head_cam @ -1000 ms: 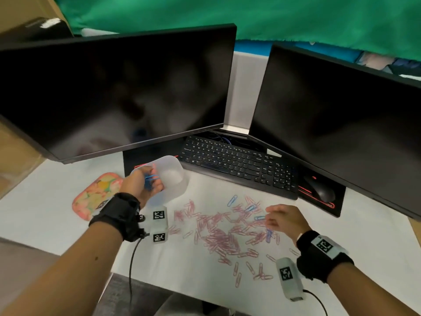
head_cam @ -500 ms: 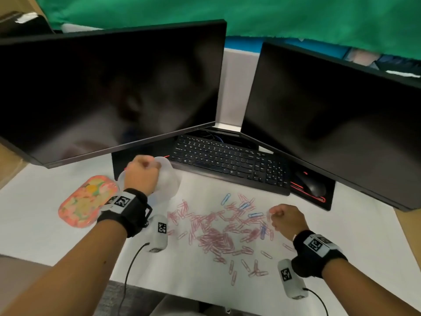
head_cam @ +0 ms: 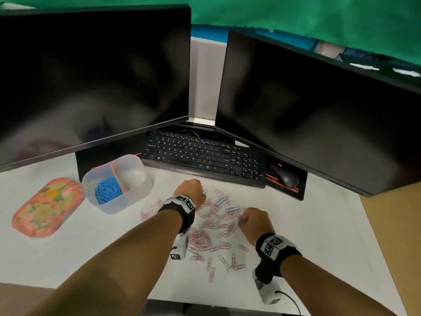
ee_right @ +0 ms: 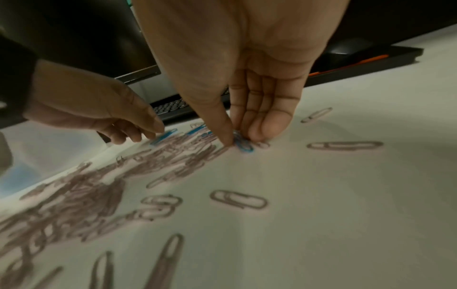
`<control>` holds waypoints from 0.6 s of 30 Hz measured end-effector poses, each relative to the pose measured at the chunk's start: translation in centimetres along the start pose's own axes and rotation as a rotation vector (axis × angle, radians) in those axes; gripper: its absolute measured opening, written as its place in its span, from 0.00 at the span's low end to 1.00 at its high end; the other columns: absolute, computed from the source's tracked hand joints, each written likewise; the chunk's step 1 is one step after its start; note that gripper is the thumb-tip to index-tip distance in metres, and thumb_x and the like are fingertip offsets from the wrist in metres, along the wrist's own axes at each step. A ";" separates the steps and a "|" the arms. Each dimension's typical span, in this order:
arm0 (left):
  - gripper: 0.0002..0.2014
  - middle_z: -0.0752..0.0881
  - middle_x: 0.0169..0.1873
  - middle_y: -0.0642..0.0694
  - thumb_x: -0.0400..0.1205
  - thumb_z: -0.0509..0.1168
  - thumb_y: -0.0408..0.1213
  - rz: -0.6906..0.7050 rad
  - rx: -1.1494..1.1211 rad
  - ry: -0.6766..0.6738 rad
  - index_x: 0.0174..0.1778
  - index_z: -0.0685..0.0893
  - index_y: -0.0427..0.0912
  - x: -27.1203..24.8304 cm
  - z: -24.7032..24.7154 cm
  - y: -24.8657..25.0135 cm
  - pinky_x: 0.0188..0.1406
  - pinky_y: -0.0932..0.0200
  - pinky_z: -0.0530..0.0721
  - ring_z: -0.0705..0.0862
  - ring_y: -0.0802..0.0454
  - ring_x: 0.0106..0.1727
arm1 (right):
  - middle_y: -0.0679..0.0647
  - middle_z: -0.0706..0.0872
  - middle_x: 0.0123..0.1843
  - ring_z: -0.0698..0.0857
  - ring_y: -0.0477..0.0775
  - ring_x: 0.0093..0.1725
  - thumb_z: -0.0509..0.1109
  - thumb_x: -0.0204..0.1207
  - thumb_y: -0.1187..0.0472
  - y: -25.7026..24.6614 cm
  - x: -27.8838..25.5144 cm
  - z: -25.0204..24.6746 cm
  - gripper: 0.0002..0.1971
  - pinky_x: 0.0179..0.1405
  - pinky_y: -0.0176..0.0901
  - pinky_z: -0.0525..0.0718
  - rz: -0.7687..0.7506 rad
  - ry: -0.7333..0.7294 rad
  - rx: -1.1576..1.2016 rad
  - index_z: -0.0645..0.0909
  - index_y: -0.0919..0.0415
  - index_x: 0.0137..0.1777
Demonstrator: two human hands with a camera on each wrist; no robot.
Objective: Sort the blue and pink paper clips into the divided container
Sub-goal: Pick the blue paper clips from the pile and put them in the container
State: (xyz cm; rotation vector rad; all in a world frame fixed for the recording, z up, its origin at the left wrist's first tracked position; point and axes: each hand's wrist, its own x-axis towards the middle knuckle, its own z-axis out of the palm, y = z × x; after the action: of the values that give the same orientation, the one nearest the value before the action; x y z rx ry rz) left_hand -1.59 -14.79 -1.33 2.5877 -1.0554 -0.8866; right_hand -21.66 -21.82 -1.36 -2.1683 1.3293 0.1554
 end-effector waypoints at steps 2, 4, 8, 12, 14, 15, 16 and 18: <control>0.13 0.85 0.56 0.41 0.81 0.64 0.41 0.015 0.064 -0.017 0.58 0.83 0.40 0.6 0.8 0.4 0.56 0.49 0.85 0.84 0.42 0.56 | 0.60 0.87 0.50 0.85 0.60 0.50 0.67 0.75 0.65 0.0 0.2 0.3 0.07 0.47 0.42 0.83 -0.017 0.002 0.017 0.84 0.67 0.49; 0.13 0.84 0.59 0.42 0.82 0.63 0.40 0.030 0.107 -0.008 0.61 0.81 0.41 1.0 1.4 0.7 0.56 0.49 0.85 0.84 0.42 0.57 | 0.61 0.86 0.53 0.84 0.61 0.53 0.67 0.74 0.68 0.3 0.3 0.3 0.08 0.51 0.41 0.82 -0.016 -0.011 0.038 0.84 0.67 0.51; 0.12 0.85 0.57 0.40 0.84 0.59 0.37 0.000 0.137 0.003 0.60 0.81 0.38 1.2 1.8 0.6 0.49 0.53 0.84 0.84 0.42 0.56 | 0.53 0.86 0.51 0.84 0.53 0.52 0.71 0.72 0.66 1.1 0.8 0.1 0.09 0.53 0.34 0.79 0.039 -0.067 0.109 0.88 0.61 0.51; 0.12 0.83 0.58 0.40 0.81 0.61 0.32 -0.016 0.114 0.004 0.60 0.80 0.38 1.0 1.6 0.7 0.50 0.53 0.84 0.84 0.42 0.56 | 0.52 0.88 0.39 0.84 0.50 0.40 0.76 0.69 0.65 1.7 1.3 -0.8 0.03 0.44 0.39 0.84 0.145 -0.179 0.280 0.90 0.59 0.41; 0.13 0.83 0.57 0.39 0.81 0.60 0.31 -0.024 0.103 0.018 0.61 0.78 0.38 0.8 1.5 0.7 0.49 0.52 0.84 0.84 0.41 0.56 | 0.57 0.88 0.36 0.84 0.52 0.34 0.74 0.70 0.66 1.8 1.5 -1.3 0.03 0.37 0.40 0.86 0.200 -0.252 0.397 0.89 0.65 0.41; 0.13 0.84 0.56 0.38 0.81 0.61 0.30 -0.034 0.090 0.020 0.62 0.76 0.38 0.8 1.3 0.7 0.48 0.53 0.84 0.85 0.40 0.55 | 0.58 0.87 0.35 0.84 0.52 0.33 0.74 0.70 0.66 1.9 1.7 -1.5 0.05 0.35 0.40 0.85 0.218 -0.268 0.444 0.89 0.67 0.42; 0.14 0.84 0.56 0.37 0.81 0.61 0.29 -0.050 0.071 0.014 0.63 0.75 0.37 0.8 1.2 0.7 0.48 0.53 0.85 0.85 0.40 0.54 | 0.59 0.87 0.35 0.83 0.52 0.34 0.73 0.70 0.67 1.9 1.8 -1.8 0.06 0.36 0.40 0.84 0.228 -0.273 0.483 0.89 0.69 0.43; 0.15 0.84 0.56 0.37 0.80 0.61 0.28 -0.070 0.042 -0.010 0.63 0.75 0.37 0.9 1.0 0.6 0.48 0.53 0.86 0.86 0.40 0.54 | 0.61 0.87 0.35 0.83 0.54 0.36 0.70 0.72 0.69 1.9 2.0 -2.2 0.05 0.38 0.42 0.84 0.194 -0.264 0.520 0.88 0.69 0.41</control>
State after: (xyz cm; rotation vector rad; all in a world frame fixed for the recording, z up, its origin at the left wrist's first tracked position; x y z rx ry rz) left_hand -2.03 -15.83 -2.25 2.6726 -1.0022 -0.9029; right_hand -22.71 -25.23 -1.13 -1.5303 1.2573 0.1461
